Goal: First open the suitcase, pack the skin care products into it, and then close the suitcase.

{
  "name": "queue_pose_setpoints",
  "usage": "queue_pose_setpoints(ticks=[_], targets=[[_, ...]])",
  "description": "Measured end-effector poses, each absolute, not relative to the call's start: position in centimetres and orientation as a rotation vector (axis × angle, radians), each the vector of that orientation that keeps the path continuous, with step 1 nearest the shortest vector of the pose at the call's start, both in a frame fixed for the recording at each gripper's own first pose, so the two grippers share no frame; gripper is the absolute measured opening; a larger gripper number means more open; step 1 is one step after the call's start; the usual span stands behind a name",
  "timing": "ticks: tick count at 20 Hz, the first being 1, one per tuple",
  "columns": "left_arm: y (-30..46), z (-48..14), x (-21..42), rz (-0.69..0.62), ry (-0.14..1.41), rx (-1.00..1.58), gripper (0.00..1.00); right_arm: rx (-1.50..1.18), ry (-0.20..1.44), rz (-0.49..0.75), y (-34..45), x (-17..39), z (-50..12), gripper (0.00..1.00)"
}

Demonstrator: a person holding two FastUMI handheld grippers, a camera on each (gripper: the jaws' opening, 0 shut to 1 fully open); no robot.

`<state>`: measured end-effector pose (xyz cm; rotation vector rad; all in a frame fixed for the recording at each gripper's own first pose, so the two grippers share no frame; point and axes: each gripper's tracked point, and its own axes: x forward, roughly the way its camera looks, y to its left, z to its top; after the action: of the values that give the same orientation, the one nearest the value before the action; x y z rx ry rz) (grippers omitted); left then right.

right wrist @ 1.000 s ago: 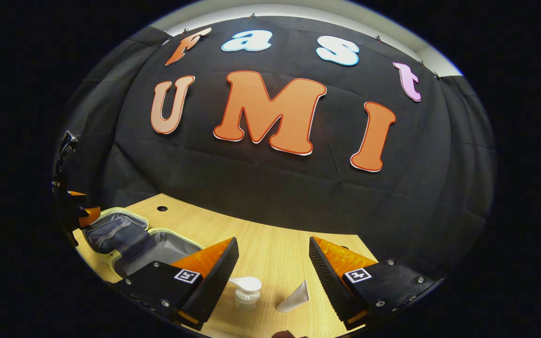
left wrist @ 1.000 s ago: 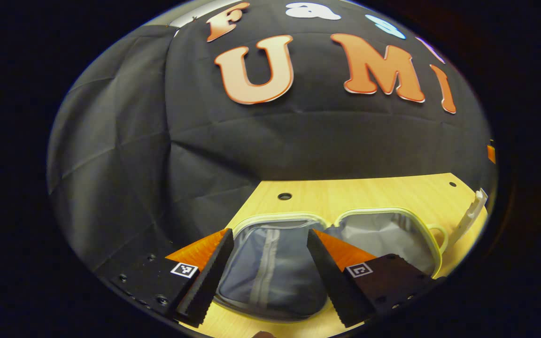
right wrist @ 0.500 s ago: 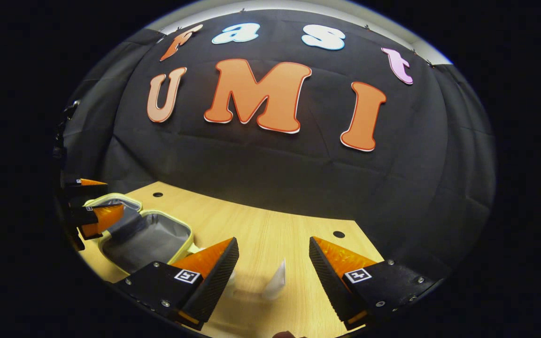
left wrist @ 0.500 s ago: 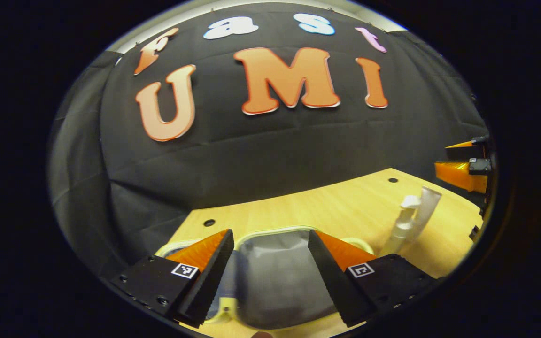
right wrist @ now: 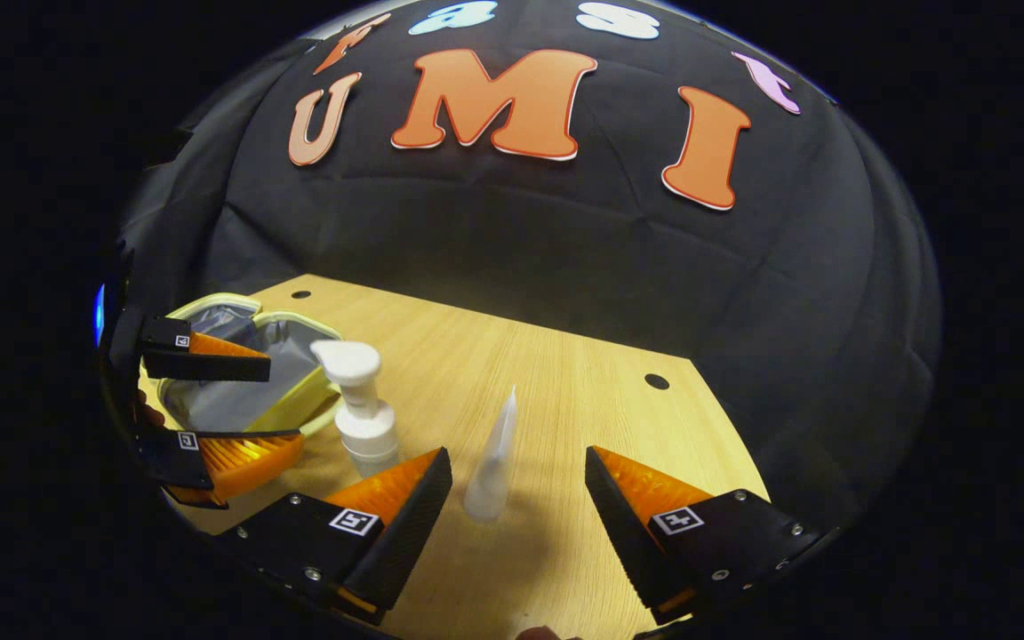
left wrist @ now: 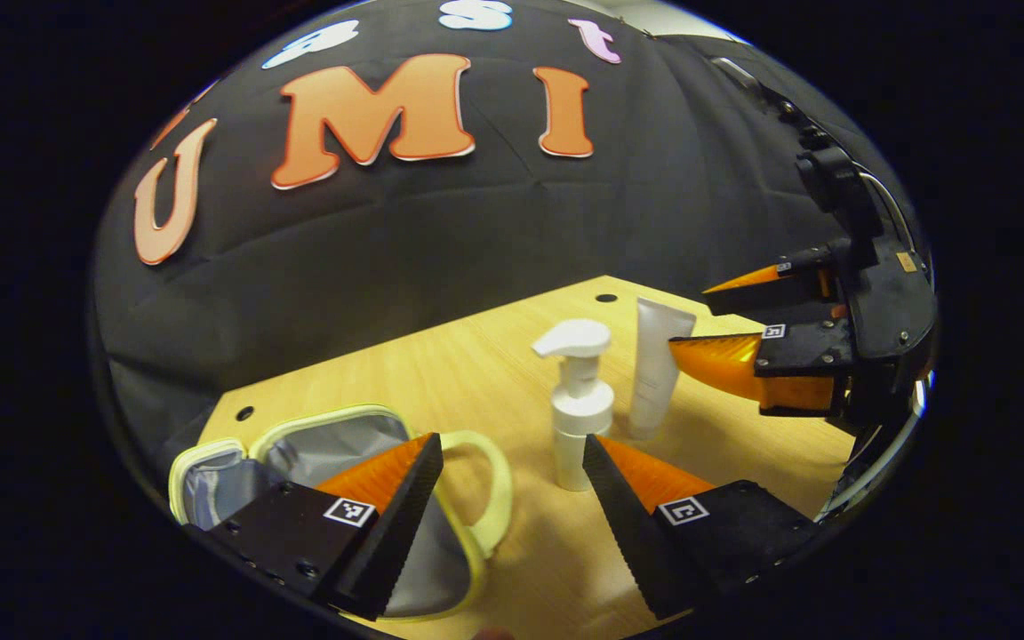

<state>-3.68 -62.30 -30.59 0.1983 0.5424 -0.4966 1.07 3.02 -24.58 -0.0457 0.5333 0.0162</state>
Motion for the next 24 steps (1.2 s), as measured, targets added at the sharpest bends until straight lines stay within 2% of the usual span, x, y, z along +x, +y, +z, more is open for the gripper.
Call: queue_pose_setpoints(ticks=[7,10,11,12,14,17,19,20,21,23,24], targets=[[-69.3,-33.3,-3.2,-0.577,0.576,0.191,0.99,-0.046,0.597,0.058,3.2,1.6,-30.0,0.96],[-71.0,-33.4,-3.1,-0.582,0.576,0.168,0.89,-0.040,0.592,0.073,3.4,2.5,-31.0,0.96],[-71.0,-33.0,-2.9,-0.567,0.561,0.157,0.80,-0.033,0.595,0.085,3.5,2.8,-31.4,0.96],[-70.9,-31.7,-3.8,-0.571,0.569,0.139,0.64,-0.027,0.594,0.094,3.7,3.0,-31.8,0.96],[-71.2,-31.2,-3.9,-0.558,0.597,0.110,0.61,-0.021,0.596,0.107,4.1,3.6,-32.6,0.96],[-69.3,-25.9,-3.7,-0.518,0.593,0.046,0.60,0.021,0.637,0.125,5.3,4.0,-34.5,0.94],[-66.4,-21.5,-2.8,-0.464,0.589,0.022,0.58,0.057,0.635,0.124,5.8,4.8,-34.7,0.84],[-65.0,-20.0,-2.4,-0.450,0.586,0.027,0.58,0.075,0.628,0.124,6.0,5.1,-34.6,0.76],[-63.1,-18.6,-2.3,-0.443,0.584,0.020,0.58,0.091,0.620,0.113,6.1,5.3,-34.5,0.74],[-61.6,-17.1,-2.1,-0.441,0.591,-0.007,0.58,0.126,0.627,0.100,6.3,5.6,-34.6,0.49],[-61.4,-16.2,-2.6,-0.441,0.583,-0.003,0.58,0.156,0.647,0.092,6.7,5.5,-34.6,0.44]])
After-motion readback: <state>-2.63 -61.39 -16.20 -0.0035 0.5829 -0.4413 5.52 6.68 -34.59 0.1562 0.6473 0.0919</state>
